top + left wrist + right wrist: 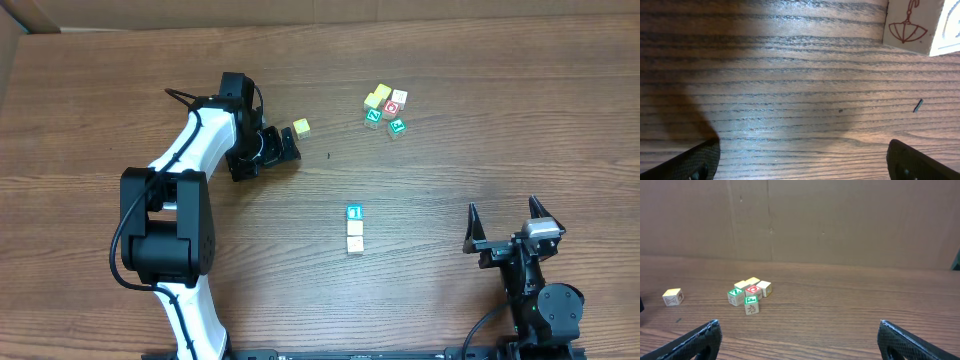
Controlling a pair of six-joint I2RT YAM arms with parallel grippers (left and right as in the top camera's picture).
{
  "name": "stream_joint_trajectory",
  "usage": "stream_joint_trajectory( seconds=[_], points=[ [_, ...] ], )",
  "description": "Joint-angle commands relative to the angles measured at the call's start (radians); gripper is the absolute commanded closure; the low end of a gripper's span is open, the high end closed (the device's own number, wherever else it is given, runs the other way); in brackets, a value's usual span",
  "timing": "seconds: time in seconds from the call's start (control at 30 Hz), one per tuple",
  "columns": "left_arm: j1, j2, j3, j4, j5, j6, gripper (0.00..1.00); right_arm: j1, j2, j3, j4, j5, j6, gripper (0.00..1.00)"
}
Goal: Flip 3 blocks
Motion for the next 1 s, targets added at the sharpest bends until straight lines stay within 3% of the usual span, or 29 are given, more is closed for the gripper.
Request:
stream_joint_trajectory(
  seconds=[0.0,0.97],
  points=[
    [-0.007,0.03,-0.013,0.011,-0.007,0.023,0.0,-0.005,-0.011,-0.01,0.006,0.013,-0.004,0.0],
    [-0.008,-0.018,-0.013,0.01,-0.01,0.023,0.0,-0.005,-0.011,-0.01,0.005,0.013,-0.004,0.0]
  ],
)
